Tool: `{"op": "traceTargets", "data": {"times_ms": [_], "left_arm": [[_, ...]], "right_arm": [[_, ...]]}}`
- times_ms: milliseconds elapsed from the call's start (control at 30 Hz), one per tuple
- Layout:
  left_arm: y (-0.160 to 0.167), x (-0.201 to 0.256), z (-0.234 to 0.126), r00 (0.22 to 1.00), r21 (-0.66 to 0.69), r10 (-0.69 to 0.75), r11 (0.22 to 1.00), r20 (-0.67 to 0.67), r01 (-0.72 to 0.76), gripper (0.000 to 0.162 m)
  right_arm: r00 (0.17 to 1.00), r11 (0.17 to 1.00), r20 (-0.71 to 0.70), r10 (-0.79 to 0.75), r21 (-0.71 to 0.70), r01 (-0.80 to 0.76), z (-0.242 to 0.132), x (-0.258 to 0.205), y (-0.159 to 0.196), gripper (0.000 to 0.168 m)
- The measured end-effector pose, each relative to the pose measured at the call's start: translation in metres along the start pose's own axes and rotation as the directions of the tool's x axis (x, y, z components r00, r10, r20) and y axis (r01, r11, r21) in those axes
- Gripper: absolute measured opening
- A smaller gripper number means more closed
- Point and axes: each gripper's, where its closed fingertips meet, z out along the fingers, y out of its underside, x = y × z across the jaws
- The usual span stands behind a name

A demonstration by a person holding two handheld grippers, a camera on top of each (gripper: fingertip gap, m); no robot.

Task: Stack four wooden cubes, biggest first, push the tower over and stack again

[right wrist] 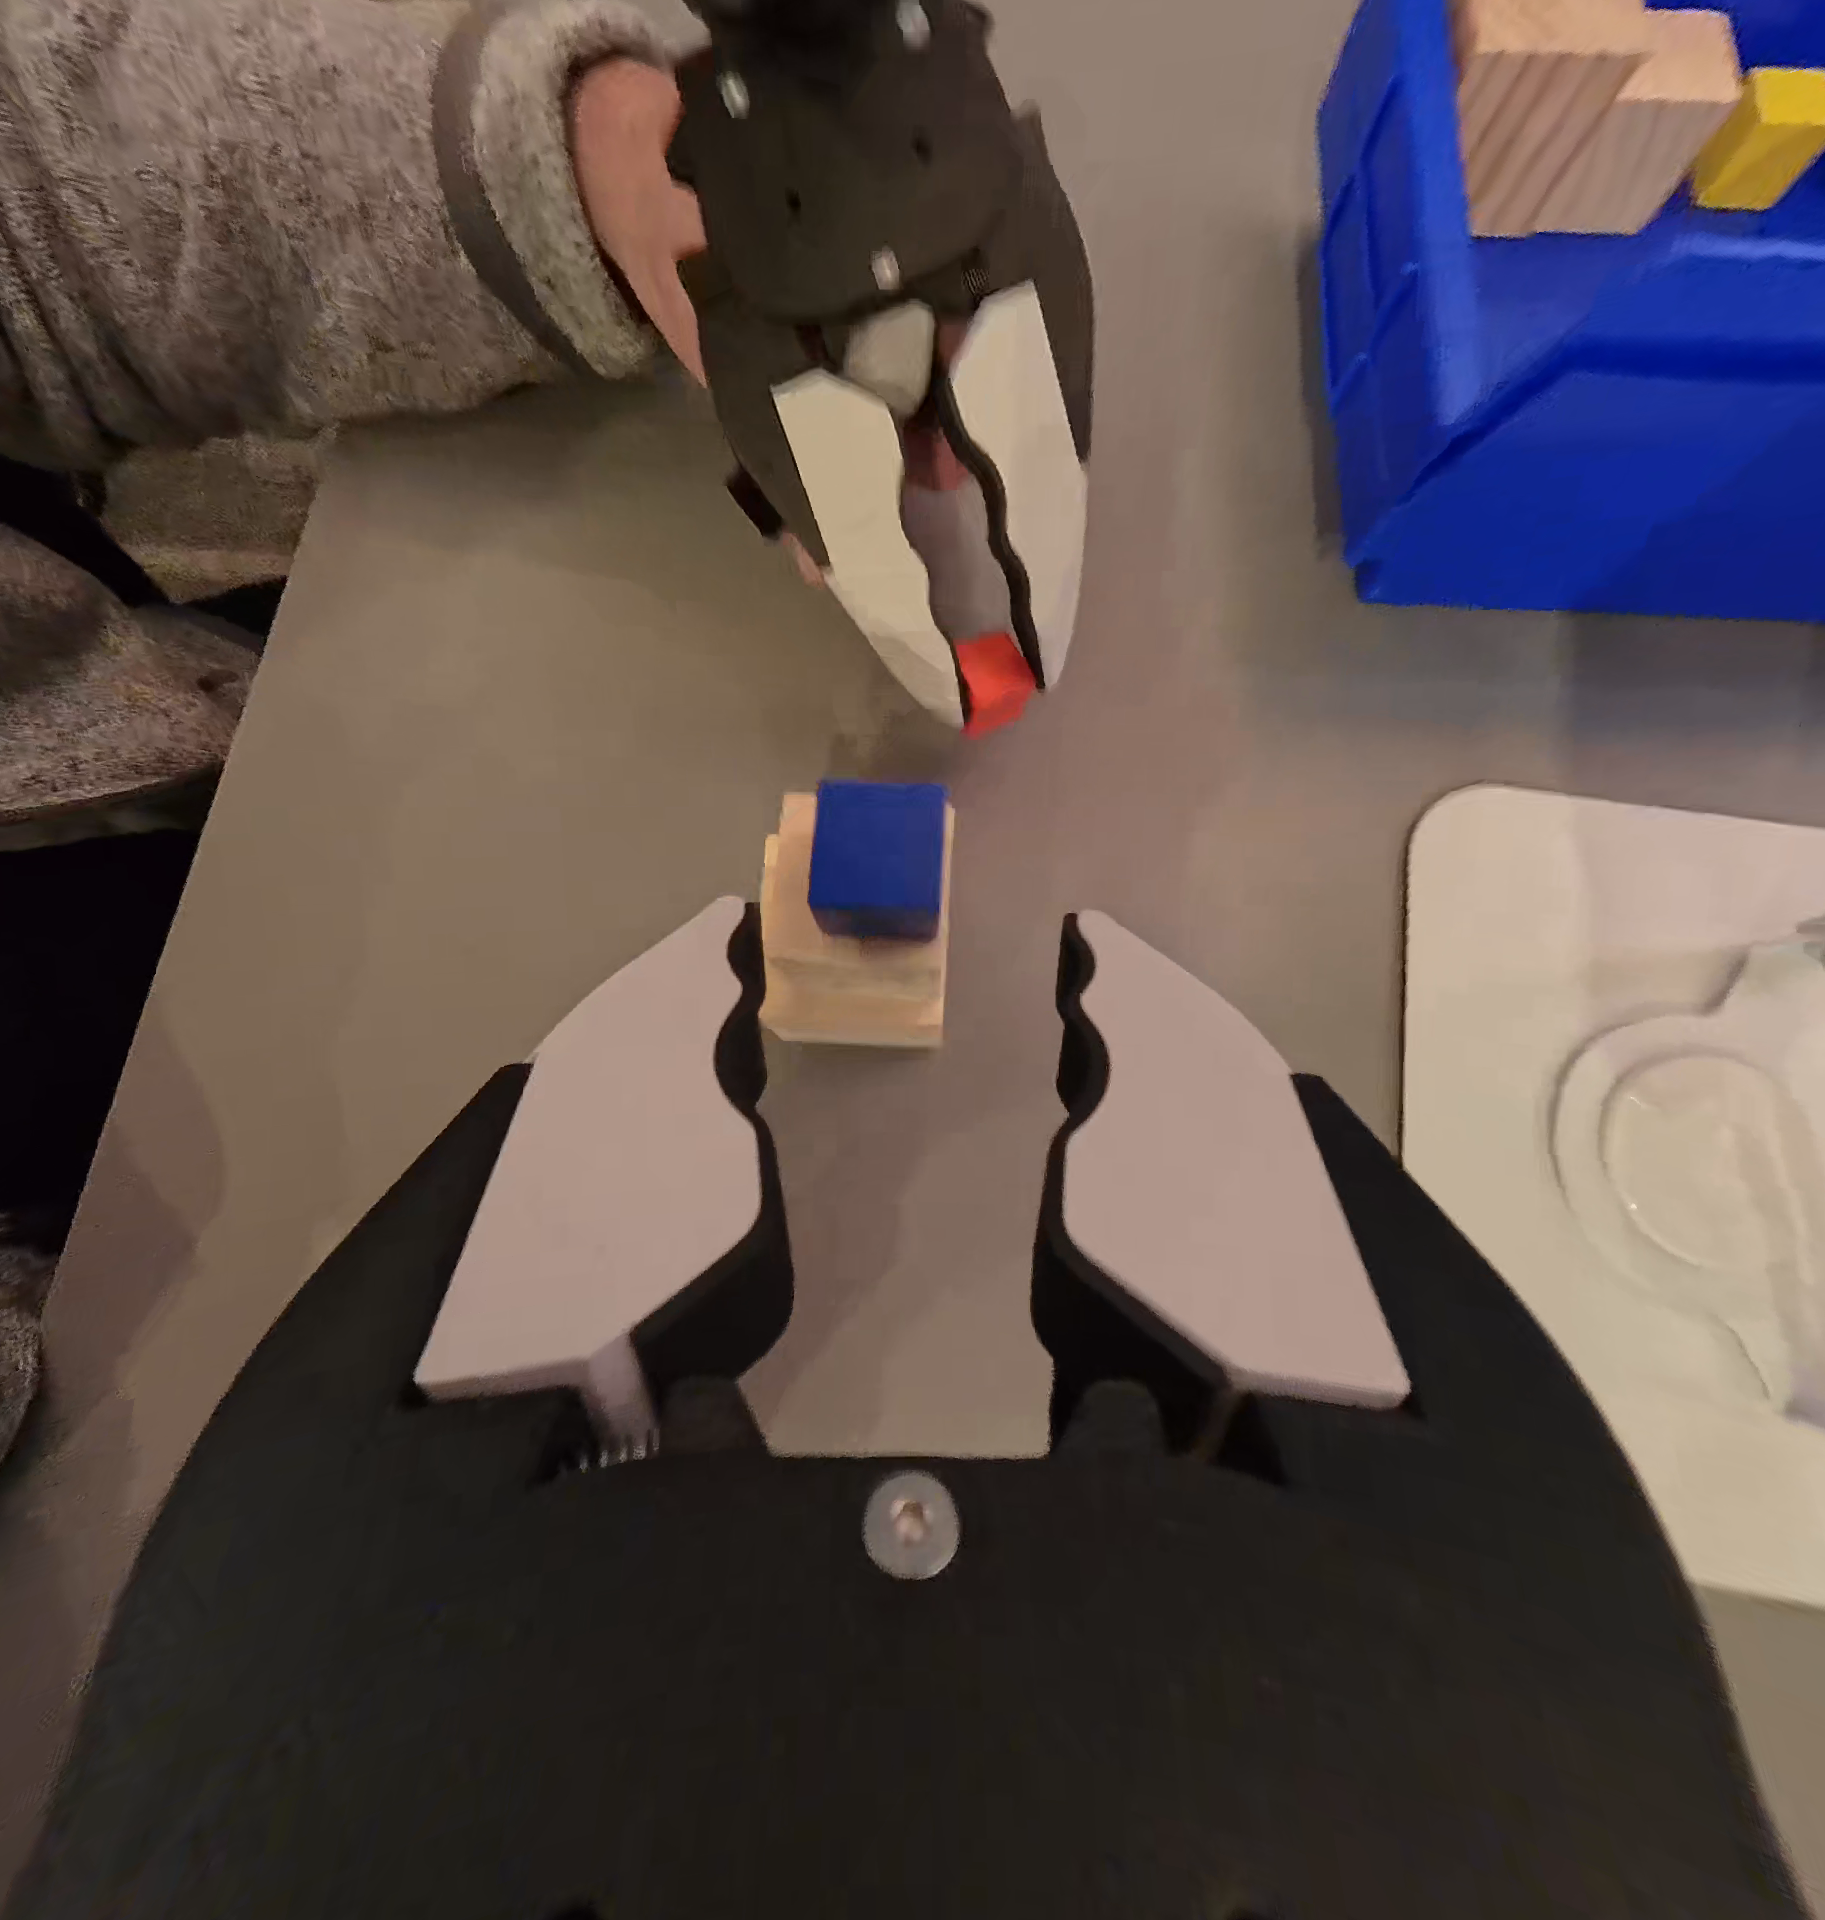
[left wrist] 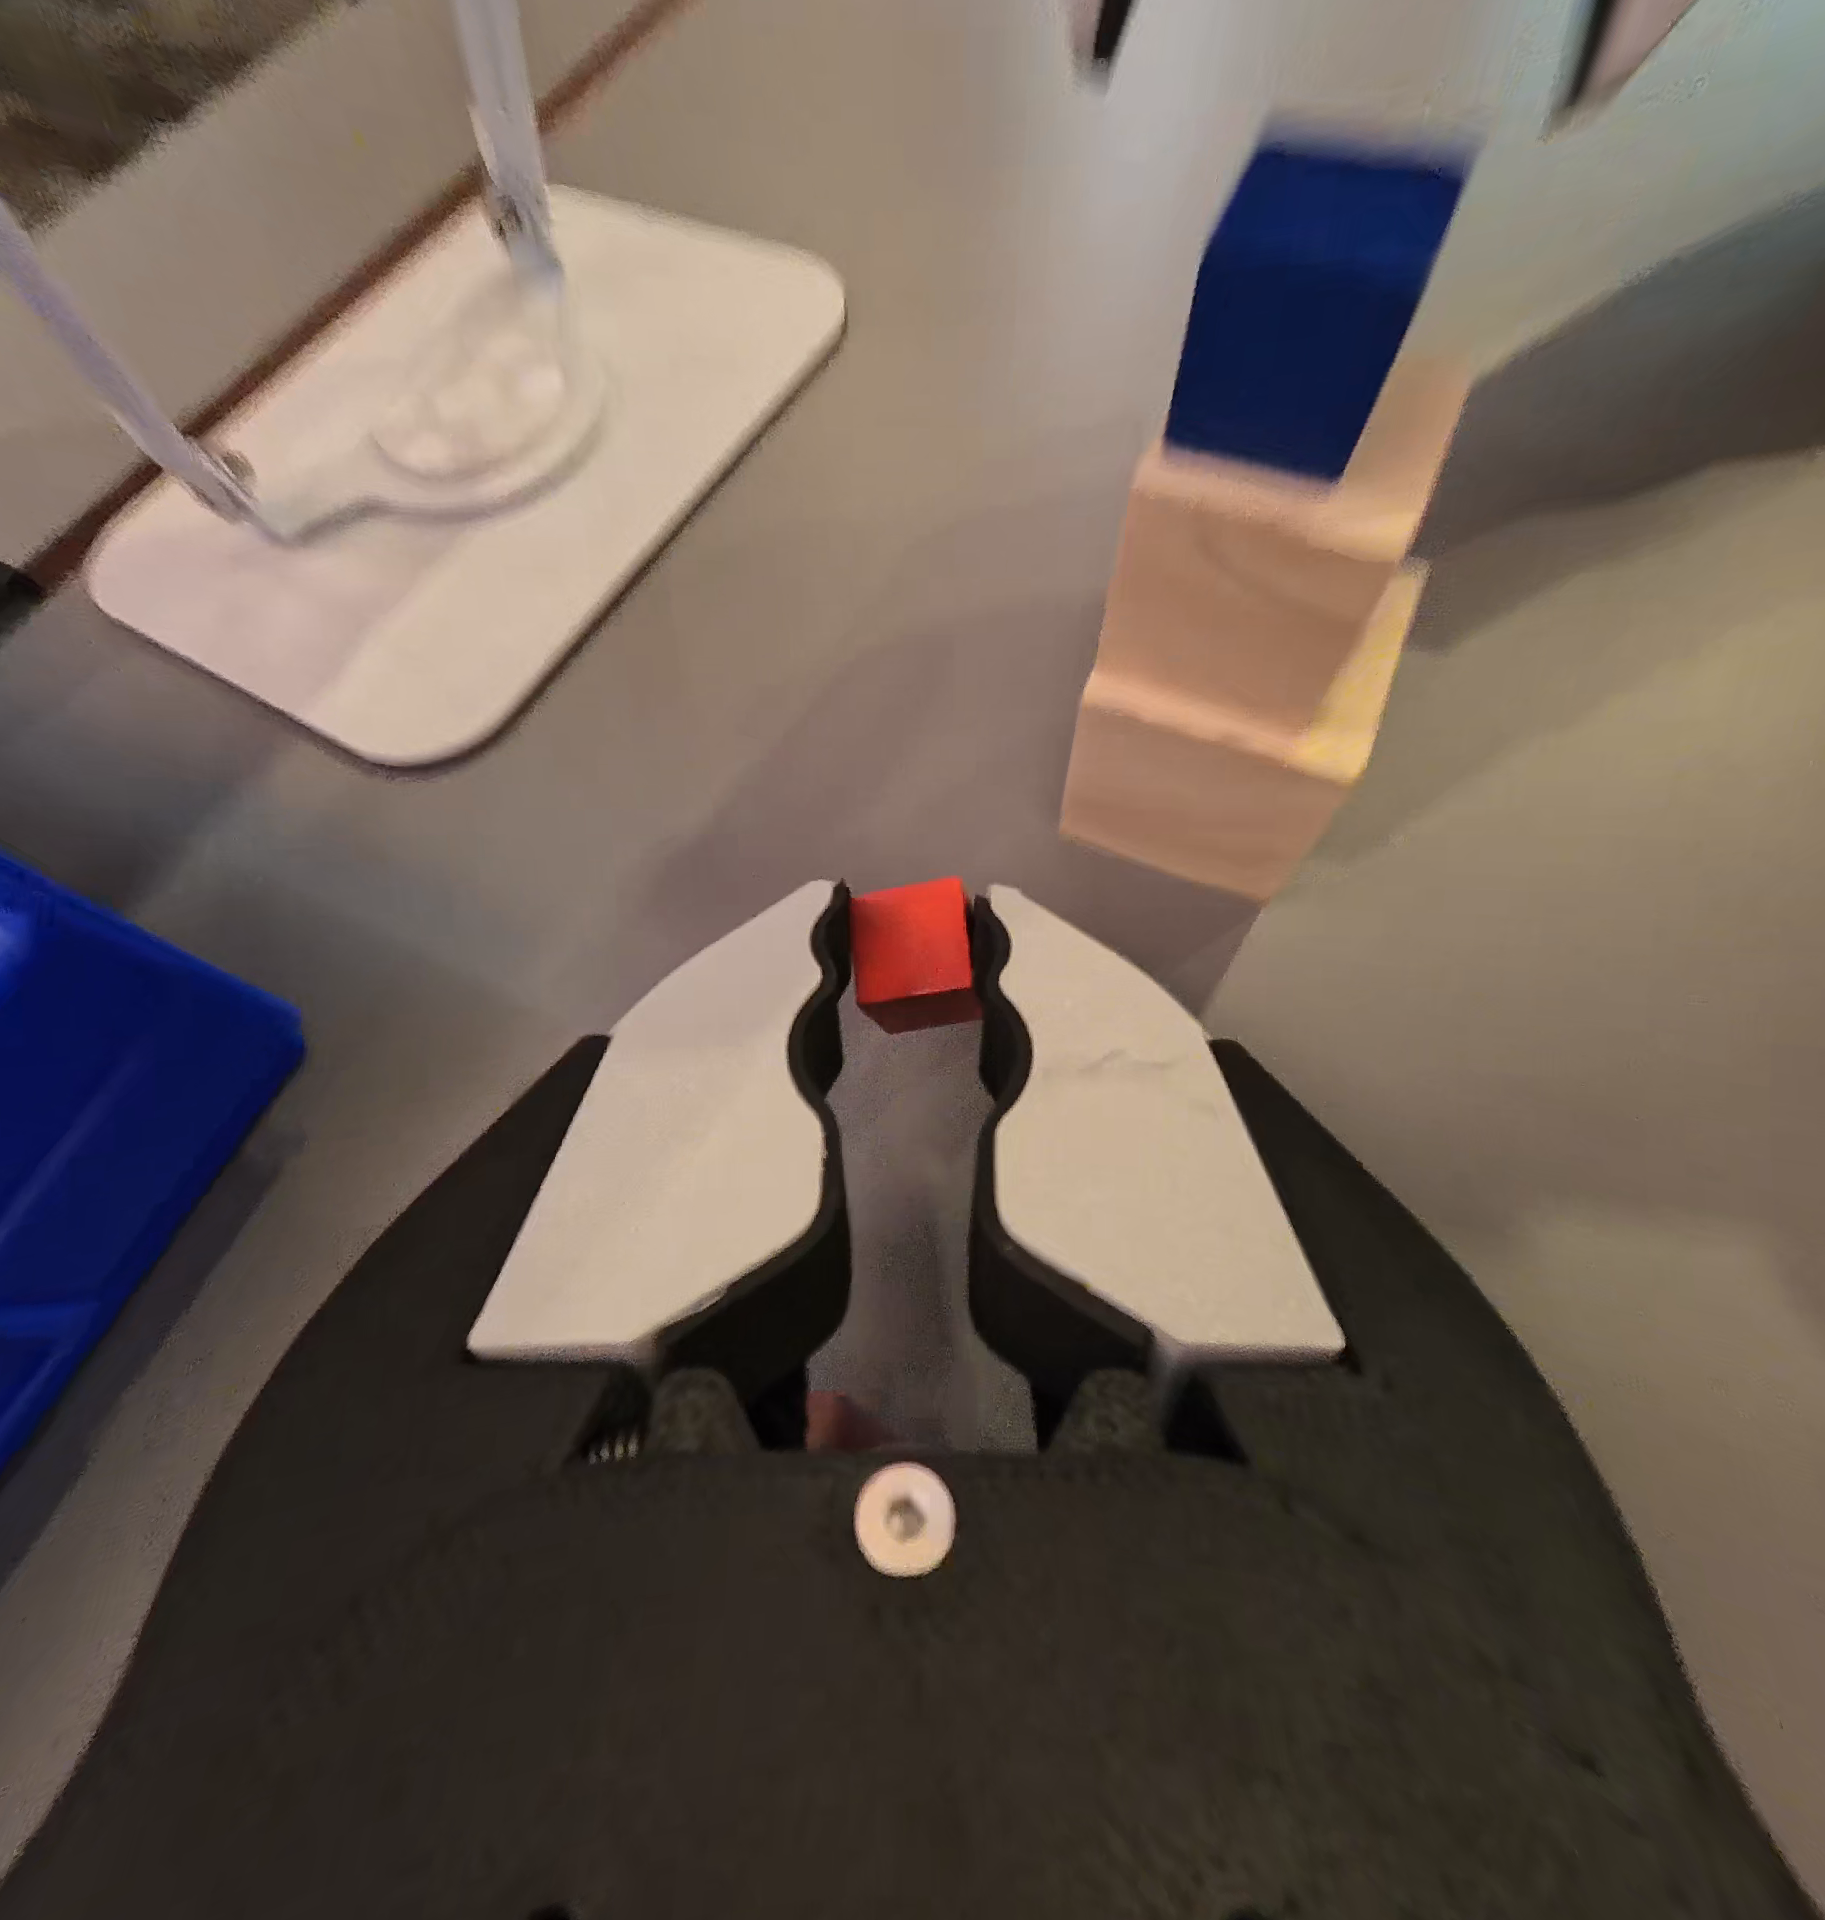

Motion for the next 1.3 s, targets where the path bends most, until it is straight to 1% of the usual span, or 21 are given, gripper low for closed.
{"op": "traceTargets", "data": {"times_ms": [67,167,233,333,400,467,667,733,900,967,1033,1067,1100,1133,1167,1233,1300], "left_arm": [[-0.030,0.003,-0.016,1.000,0.087,0.002,0.996,-0.008,-0.002,0.022],[-0.073,0.017,-0.030,0.996,0.140,0.078,0.988,-0.041,-0.071,0.022],[-0.098,0.028,-0.029,0.987,0.133,0.138,0.983,-0.076,-0.127,0.022],[-0.116,0.040,-0.013,0.970,0.069,0.216,0.976,-0.113,-0.209,0.022],[-0.116,0.043,-0.003,0.964,0.028,0.227,0.974,-0.139,-0.225,0.022],[-0.111,0.042,0.003,0.965,-0.007,0.204,0.978,-0.163,-0.208,0.022],[-0.108,0.049,0.003,0.960,0.018,0.146,0.989,-0.238,-0.145,0.022],[-0.107,0.049,0.003,0.960,0.009,0.136,0.990,-0.245,-0.138,0.023],[-0.111,0.046,-0.001,0.962,0.057,0.125,0.992,-0.242,-0.115,0.031],[-0.114,0.044,-0.005,0.967,0.084,0.127,0.990,-0.222,-0.111,0.033],[-0.115,0.038,-0.016,0.974,0.130,0.135,0.985,-0.181,-0.113,0.030],[-0.114,0.034,-0.023,0.979,0.153,0.132,0.982,-0.156,-0.108,0.019],[-0.111,0.028,-0.029,0.984,0.165,0.127,0.981,-0.126,-0.105,0.012],[-0.104,0.019,-0.034,0.990,0.163,0.122,0.981,-0.075,-0.109,0.003],[-0.096,0.011,-0.039,0.993,0.164,0.110,0.981,-0.034,-0.103,0.000],[-0.074,-0.002,-0.046,0.998,0.156,0.060,0.986,0.014,-0.062,0.000],[-0.047,-0.018,-0.049,0.995,0.134,0.005,0.991,0.099,-0.018,0.000]], "right_arm": [[0.999,1.000,-0.021,0.028,0.012,-0.028,-0.008,0.004,0.015,0.052],[0.997,0.997,-0.002,0.075,0.005,-0.075,-0.012,0.004,0.041,0.048],[0.995,0.995,0.010,0.099,-0.005,-0.099,-0.011,0.003,0.053,0.048],[0.994,0.994,0.019,0.104,-0.024,-0.103,-0.008,0.000,0.063,0.047],[0.994,0.994,0.026,0.105,-0.028,-0.104,-0.006,-0.001,0.066,0.046],[0.994,0.994,0.028,0.102,-0.027,-0.102,-0.006,-0.002,0.066,0.045],[0.994,0.994,0.030,0.107,-0.022,-0.106,-0.006,0.000,0.067,0.045],[0.994,0.994,0.026,0.110,-0.014,-0.109,-0.006,0.000,0.066,0.045],[0.994,0.994,0.022,0.106,-0.002,-0.106,-0.008,0.000,0.066,0.045],[0.995,0.995,0.016,0.101,0.000,-0.101,-0.009,0.000,0.067,0.042],[0.995,0.995,0.012,0.096,0.005,-0.097,-0.010,0.000,0.071,0.032],[0.995,0.995,0.001,0.095,0.012,-0.095,-0.011,0.000,0.073,0.024],[0.996,0.995,-0.007,0.095,0.017,-0.094,-0.013,0.001,0.076,0.010],[0.995,0.995,-0.018,0.095,0.019,-0.095,-0.014,0.002,0.080,0.000],[0.995,0.995,-0.035,0.097,0.024,-0.096,-0.016,0.004,0.083,0.000],[0.992,0.994,-0.068,0.106,0.039,-0.104,-0.019,0.008,0.090,0.000],[0.986,0.992,-0.112,0.123,0.036,-0.120,-0.020,0.012,0.100,0.000]]}}
